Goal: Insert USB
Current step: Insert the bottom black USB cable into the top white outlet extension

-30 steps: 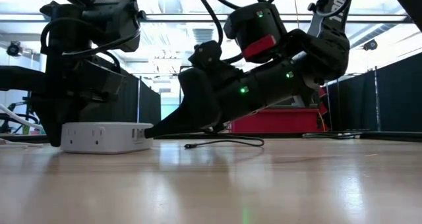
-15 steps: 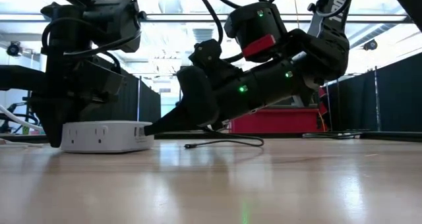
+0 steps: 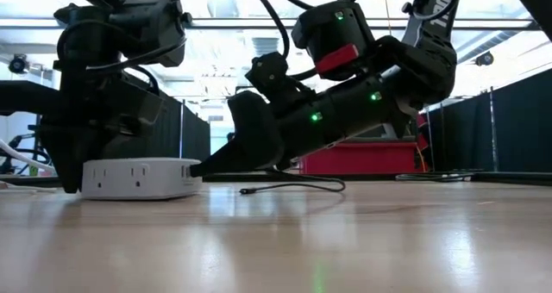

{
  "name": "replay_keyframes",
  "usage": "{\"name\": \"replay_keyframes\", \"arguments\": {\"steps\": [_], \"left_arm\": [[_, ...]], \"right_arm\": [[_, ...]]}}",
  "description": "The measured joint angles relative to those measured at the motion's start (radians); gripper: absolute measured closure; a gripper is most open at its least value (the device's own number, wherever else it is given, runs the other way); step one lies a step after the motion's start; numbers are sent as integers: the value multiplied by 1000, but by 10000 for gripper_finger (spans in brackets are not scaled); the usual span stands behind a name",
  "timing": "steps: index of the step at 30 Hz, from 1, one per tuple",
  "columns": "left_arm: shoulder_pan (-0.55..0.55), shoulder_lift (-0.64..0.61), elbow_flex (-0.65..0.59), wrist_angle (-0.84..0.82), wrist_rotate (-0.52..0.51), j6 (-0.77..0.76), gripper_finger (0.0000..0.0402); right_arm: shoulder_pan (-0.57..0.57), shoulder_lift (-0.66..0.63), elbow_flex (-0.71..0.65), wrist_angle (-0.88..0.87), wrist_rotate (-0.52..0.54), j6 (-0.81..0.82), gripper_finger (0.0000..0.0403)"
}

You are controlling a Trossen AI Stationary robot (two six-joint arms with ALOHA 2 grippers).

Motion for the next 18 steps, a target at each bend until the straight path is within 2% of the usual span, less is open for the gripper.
{"name": "replay_keyframes", "arguments": {"steps": [4,11,18], "left_arm": [[0,0,0,-6,3,0,338],[-3,0,0,-15,2,34,338],[-4,0,5,52,3,56,338]], "right_arm": [[1,20,30,-2,-32,-7,403],[2,34,71,-71,-28,-20,401],[12,-41,57,-199,-26,-66,327]]}}
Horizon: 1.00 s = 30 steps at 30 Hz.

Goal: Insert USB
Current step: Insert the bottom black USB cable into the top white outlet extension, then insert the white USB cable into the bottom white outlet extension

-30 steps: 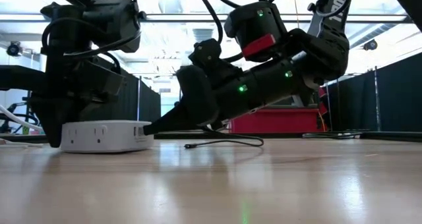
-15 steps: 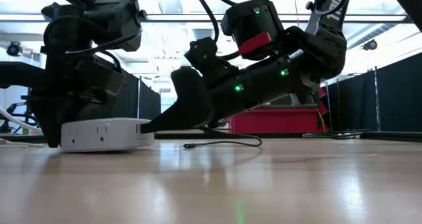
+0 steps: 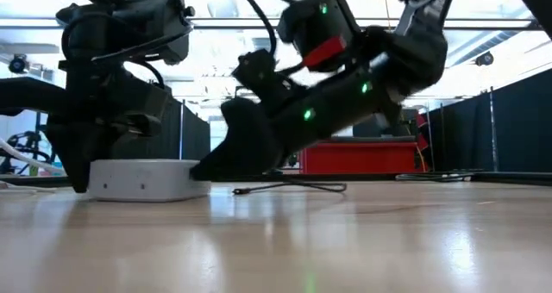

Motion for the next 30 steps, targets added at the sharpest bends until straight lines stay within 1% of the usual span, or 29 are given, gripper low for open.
{"name": "replay_keyframes", "arguments": {"steps": [2,4,7,10,12,14,15,17,19,21,22,24,29,30], "left_arm": [[0,0,0,11,0,-9,338],[0,0,0,33,0,-15,338],[0,0,4,89,0,-49,338],[0,0,18,186,-5,-67,338],[0,0,19,298,-7,-72,338],[0,1,19,421,-21,-71,338],[0,1,19,484,-49,-67,338],[1,1,19,590,-134,-46,338],[8,1,18,678,-246,-18,338],[27,1,20,736,-328,-10,338],[40,1,28,741,-347,-12,338],[64,1,55,726,-354,-37,338],[109,1,140,574,-354,-114,338],[119,1,163,523,-353,-139,338]], "right_arm": [[2,-57,18,-147,-3,32,294],[2,-120,46,-352,-9,71,264],[0,-217,90,-649,-32,77,227],[1,-344,128,-834,-34,66,203],[2,-435,141,-926,-36,67,193],[2,-534,144,-989,-41,86,187],[2,-586,146,-1017,-41,101,185],[2,-692,156,-1064,-35,141,184],[2,-798,160,-1094,-24,178,187],[2,-891,160,-1119,-22,215,193],[2,-930,159,-1129,-22,234,196],[2,-990,158,-1157,-6,249,202],[1,-1102,156,-1225,61,236,217],[-1,-1113,155,-1235,77,225,219]]}}
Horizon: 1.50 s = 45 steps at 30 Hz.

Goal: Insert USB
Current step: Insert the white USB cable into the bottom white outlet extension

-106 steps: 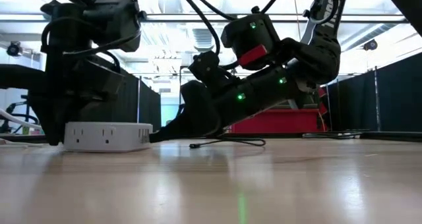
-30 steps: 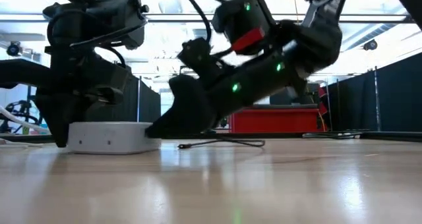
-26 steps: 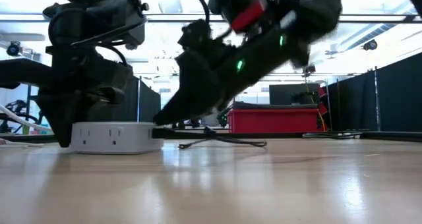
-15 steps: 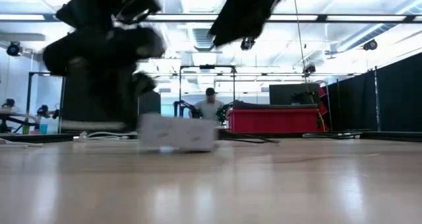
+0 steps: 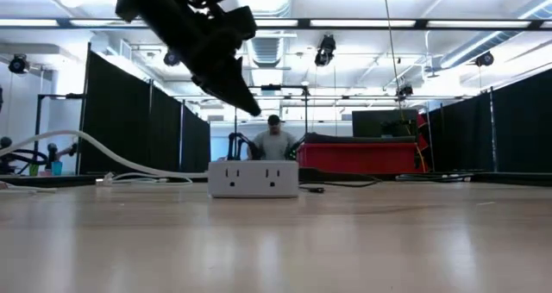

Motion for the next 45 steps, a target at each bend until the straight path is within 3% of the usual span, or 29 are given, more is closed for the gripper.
{"name": "replay_keyframes", "arguments": {"steps": [6,11,16,24,30,34,38,41,45], "left_arm": [[70,0,145,-442,25,-282,338],[69,0,205,-668,227,-497,338],[16,0,182,-682,400,-766,338],[-192,0,146,-798,399,-1207,338],[-281,-1,101,-929,439,-1497,337],[-285,-4,35,-1010,465,-1610,329],[-251,-5,-83,-933,575,-1614,312],[-242,-4,-181,-807,611,-1592,294],[-230,-6,-238,-777,610,-1600,266]], "right_arm": [[-2,1,-5,-15,31,-91,234],[-2,51,-6,-16,31,-212,247],[-21,109,-6,-14,30,-283,260],[-53,185,-6,-13,29,-341,275],[-54,251,-6,-10,20,-401,285],[-54,297,-6,-28,-67,-348,288],[-53,327,-6,-63,-216,-270,284],[-49,341,-6,-67,-233,-207,279],[-41,342,-6,-70,-232,-183,279]]}}
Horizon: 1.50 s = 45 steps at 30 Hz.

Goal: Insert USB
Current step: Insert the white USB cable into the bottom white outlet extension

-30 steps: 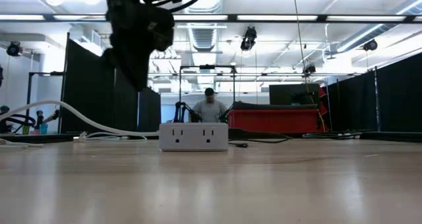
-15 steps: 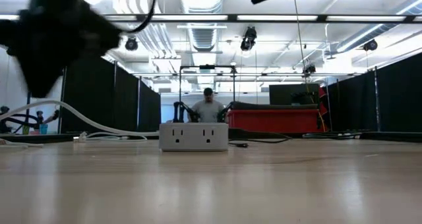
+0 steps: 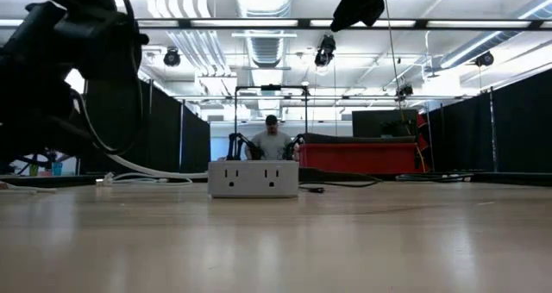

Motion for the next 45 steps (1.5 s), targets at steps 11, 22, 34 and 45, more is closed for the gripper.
{"name": "replay_keyframes", "arguments": {"steps": [11,22,34,45], "left_arm": [[54,-24,-80,76,-32,37,215],[112,-27,-87,122,-100,198,310],[116,-27,102,245,-249,462,396],[110,-31,339,266,88,839,398]], "right_arm": [[0,-8,2,56,0,12,306],[0,-9,4,114,0,17,337],[0,-21,5,118,1,10,367],[0,-40,74,110,0,-29,371]]}}
